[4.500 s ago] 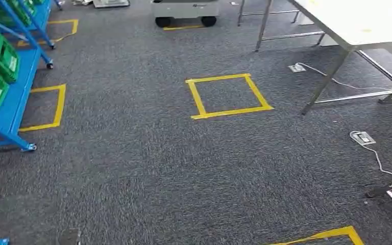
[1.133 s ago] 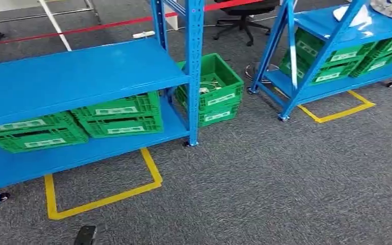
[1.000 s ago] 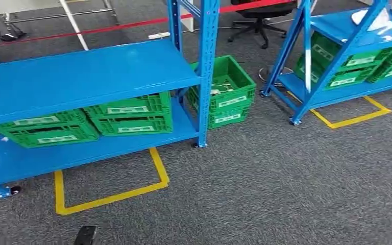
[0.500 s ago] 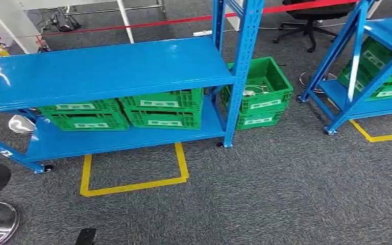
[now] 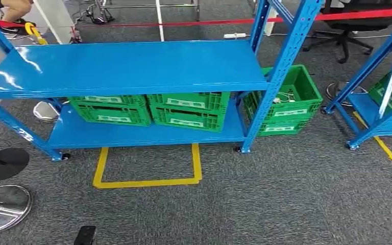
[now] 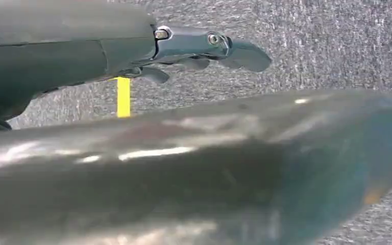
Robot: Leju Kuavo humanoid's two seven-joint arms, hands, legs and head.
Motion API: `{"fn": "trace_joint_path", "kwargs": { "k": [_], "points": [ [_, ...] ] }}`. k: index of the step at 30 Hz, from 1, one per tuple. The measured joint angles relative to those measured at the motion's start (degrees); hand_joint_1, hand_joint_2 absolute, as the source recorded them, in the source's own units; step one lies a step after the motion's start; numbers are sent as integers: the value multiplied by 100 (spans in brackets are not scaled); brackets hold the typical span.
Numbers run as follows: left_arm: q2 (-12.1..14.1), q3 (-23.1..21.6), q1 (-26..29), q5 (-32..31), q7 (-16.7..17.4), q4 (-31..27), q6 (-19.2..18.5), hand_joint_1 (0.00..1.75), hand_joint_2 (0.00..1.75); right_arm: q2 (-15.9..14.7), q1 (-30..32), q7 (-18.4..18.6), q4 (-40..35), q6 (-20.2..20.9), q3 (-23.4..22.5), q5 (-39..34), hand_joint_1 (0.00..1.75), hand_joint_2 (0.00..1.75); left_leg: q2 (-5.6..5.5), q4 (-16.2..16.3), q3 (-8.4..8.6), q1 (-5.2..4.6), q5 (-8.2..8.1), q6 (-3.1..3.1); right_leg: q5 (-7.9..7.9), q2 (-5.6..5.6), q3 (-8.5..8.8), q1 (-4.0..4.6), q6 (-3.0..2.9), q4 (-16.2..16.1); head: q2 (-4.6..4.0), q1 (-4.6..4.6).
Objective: Take the parts from the cabinet and place them on the table.
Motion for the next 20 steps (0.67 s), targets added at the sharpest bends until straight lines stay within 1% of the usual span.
{"fn": "trace_joint_path", "kwargs": {
  "k": [1, 2, 4, 5, 6, 7, 8, 9, 10, 11, 12, 13, 14, 15, 16, 17, 18, 19, 20],
  "points": [
    [9, 0, 4, 0, 0, 0, 0, 0, 0, 2, -15, 0, 0, -9, 0, 19, 0, 0, -24, 23, -26, -49, -10, -57, -25, 34, 111, -3, 6, -227, 0, 6],
    [7, 0, -4, 4, 0, 0, 9, 0, 0, 0, -14, 0, 0, -32, 0, 39, 0, 0, -61, 37, -38, -51, 10, -92, 12, 57, 91, -8, -62, -233, 0, -22],
    [-2, 2, 2, 30, 2, 0, 50, 0, 0, 2, -14, 0, 0, -116, 2, 92, 0, 0, -71, 8, -52, -32, 54, -156, 16, 23, 75, 28, -112, -198, 0, -18],
    [-4, 2, 5, 42, 2, 0, 59, 0, 0, 2, -12, 6, 0, -140, 2, 107, 0, 0, -90, 6, -54, -26, 56, -178, 33, -5, 74, 24, -152, -210, 0, -20],
    [-9, 2, 6, 50, 4, 0, 70, 0, 0, 0, -15, 19, 0, -164, 2, 116, 0, 0, -71, 58, -74, -18, -8, -203, 59, -48, 81, -10, -200, -233, 0, -15],
    [-15, 2, 0, 50, 4, 0, 87, 0, 0, 0, -23, 42, 0, -177, 2, 133, 0, 0, -26, 268, -172, -27, -180, -230, 56, -68, 78, -8, -240, -233, 0, -48],
    [-20, 2, -7, 50, 4, 0, 94, 0, 0, 0, -28, 44, 0, -184, 2, 131, 0, 0, -19, 696, -369, -23, -427, -255, 51, -111, 70, -4, -273, -233, 0, -59],
    [-20, 2, -10, 52, 4, 0, 101, 0, 0, 0, -27, 44, 0, -175, 2, 122, 0, 0, -19, 1178, -592, -22, -649, -271, 48, -151, 63, 5, -287, -233, 0, -59],
    [-22, 2, -9, 55, 11, 0, 103, 0, 0, 0, -20, 44, 0, -173, 2, 103, 0, 0, -18, 1610, -796, -22, -810, -277, 44, -188, 57, 11, -294, -233, 0, -59],
    [-31, 2, -1, 55, 13, 2, 103, 0, 0, 0, -13, 44, 0, -157, 2, 70, 0, 0, -17, 1856, -914, -21, -857, -279, 43, -197, 54, 19, -295, -232, 0, -57],
    [-33, 2, 15, 55, 20, 2, 103, 0, 0, 0, -14, 44, 0, -131, 0, 30, 0, 0, -14, 1805, -879, -21, -753, -271, 43, -219, 55, 22, -295, -232, 0, -57],
    [-33, 4, 20, 55, 20, 2, 105, 0, 0, 0, -18, 44, 0, -125, 0, 11, 0, 0, -12, 1508, -724, -21, -537, -255, 43, -228, 59, 23, -294, -232, 0, -59],
    [-33, 4, 18, 55, 20, 2, 105, 0, 0, 0, -24, 44, -2, -114, 0, 2, 0, 0, -4, 1017, -462, -23, -274, -234, 43, -234, 72, 23, -292, -231, 0, -59],
    [-33, 4, 13, 52, 20, 2, 105, 0, 0, 0, -31, 44, -2, -103, 0, -2, 0, 0, 27, 520, -188, -24, -61, -209, 39, -235, 87, 23, -285, -232, 0, -61],
    [-35, 4, 5, 55, 20, 0, 105, 0, 0, 0, -34, 44, -2, -103, 0, -4, 0, 0, 117, 191, -12, -34, -21, -185, 33, -235, 88, 38, -259, -229, 0, -61],
    [-44, 4, -13, 55, 20, 0, 107, 0, 0, 0, -35, 44, -2, -96, 0, -11, 0, 0, 102, 2, 44, -46, -94, -161, 10, -229, 60, 80, -222, -185, 0, -64],
    [-44, 4, -25, 55, 20, 0, 107, 0, 0, 0, -32, 44, -2, -88, 0, -13, 0, 0, 102, 47, 15, -47, -85, -141, 31, -245, 51, 80, -191, -208, 0, -37],
    [-46, 4, -20, 55, 20, 0, 111, 0, 0, 0, -28, 44, -2, -85, 0, -15, 0, 0, 84, 35, 15, -52, -78, -131, 37, -254, 60, 77, -176, -237, 0, -61],
    [-55, 4, -4, 55, 20, 2, 111, 0, 0, 0, -26, 44, -2, -83, 0, -13, 0, 0, 79, 12, 18, -38, -57, -156, 8, -247, 7, 93, -315, -230, 0, -46]
  ]
}}
